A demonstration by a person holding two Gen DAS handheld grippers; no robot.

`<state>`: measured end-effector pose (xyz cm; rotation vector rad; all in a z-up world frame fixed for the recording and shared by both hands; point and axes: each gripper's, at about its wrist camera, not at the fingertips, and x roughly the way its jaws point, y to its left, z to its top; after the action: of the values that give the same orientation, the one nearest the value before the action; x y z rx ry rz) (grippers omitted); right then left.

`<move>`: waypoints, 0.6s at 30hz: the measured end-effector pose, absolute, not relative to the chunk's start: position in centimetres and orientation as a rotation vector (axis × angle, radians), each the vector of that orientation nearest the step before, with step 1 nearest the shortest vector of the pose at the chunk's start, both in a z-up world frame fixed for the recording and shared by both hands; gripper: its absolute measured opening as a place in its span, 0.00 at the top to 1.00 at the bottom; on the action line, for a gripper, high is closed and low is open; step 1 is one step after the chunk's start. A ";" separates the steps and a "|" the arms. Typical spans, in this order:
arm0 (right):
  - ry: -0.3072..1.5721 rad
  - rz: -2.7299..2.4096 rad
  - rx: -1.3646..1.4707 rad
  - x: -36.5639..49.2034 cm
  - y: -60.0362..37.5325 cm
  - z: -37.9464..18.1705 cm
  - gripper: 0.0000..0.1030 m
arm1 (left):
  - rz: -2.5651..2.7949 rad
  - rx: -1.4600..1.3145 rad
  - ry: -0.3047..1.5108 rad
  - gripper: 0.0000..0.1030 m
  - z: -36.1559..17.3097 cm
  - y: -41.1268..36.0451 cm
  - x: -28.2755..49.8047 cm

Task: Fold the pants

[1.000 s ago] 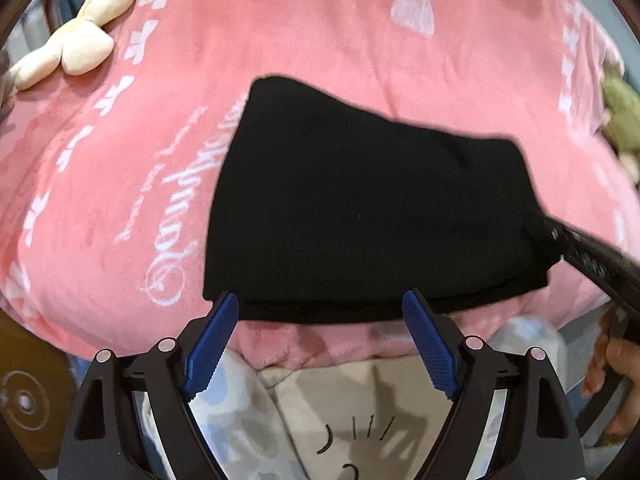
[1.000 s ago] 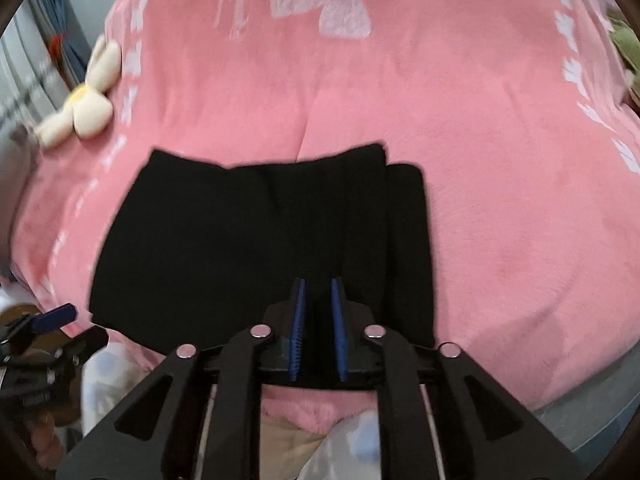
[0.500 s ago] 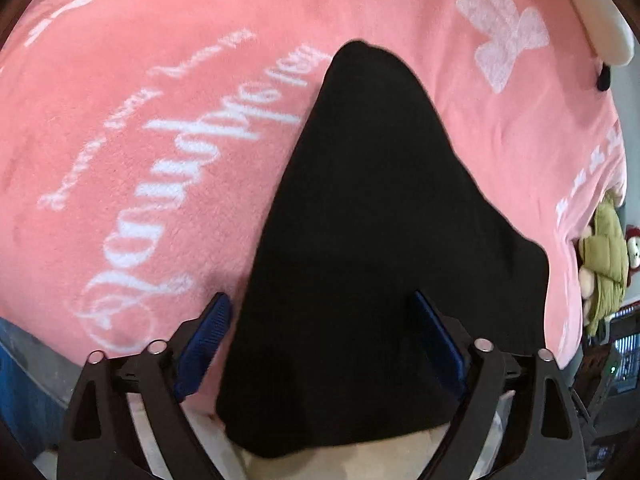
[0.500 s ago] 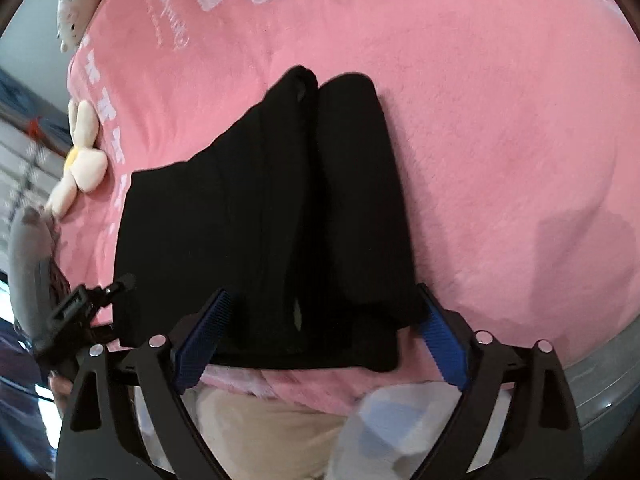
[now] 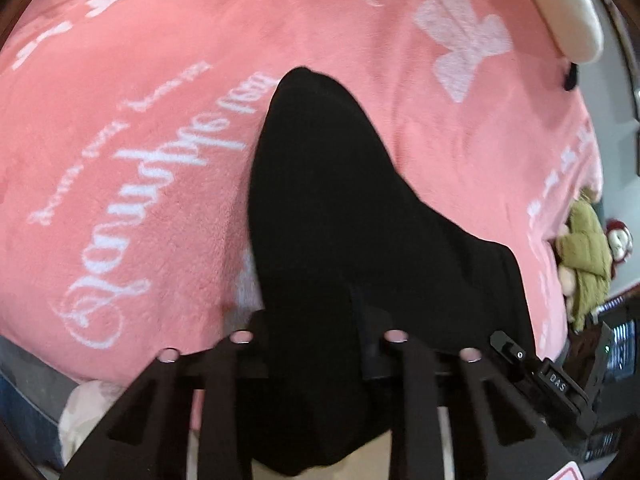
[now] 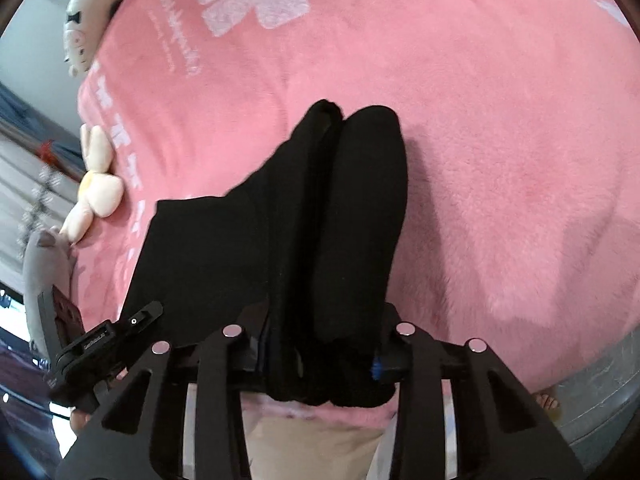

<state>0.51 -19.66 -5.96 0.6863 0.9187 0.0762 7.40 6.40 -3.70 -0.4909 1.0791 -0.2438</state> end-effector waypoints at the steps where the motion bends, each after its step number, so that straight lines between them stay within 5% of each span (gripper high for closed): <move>1: 0.910 0.089 0.683 -0.2 -19.3 -5.4 0.67 | -0.258 -0.512 1.081 0.83 -3.3 6.8 7.1; 11: 0.956 0.090 0.687 -5.1 -19.0 -7.0 0.65 | -0.271 -0.588 1.184 0.80 -4.7 7.0 2.0; 15: 0.971 0.070 0.672 -4.9 -19.0 -8.3 0.61 | -0.238 -0.603 1.209 0.53 -6.3 6.9 2.9; 18: 0.979 0.052 0.661 -4.6 -19.1 -8.8 0.56 | -0.251 -0.615 1.223 0.44 -7.4 6.8 3.7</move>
<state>-4.61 -19.07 -8.75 0.6615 0.9793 0.0523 3.68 6.77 -7.38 -0.6149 1.2225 -0.2510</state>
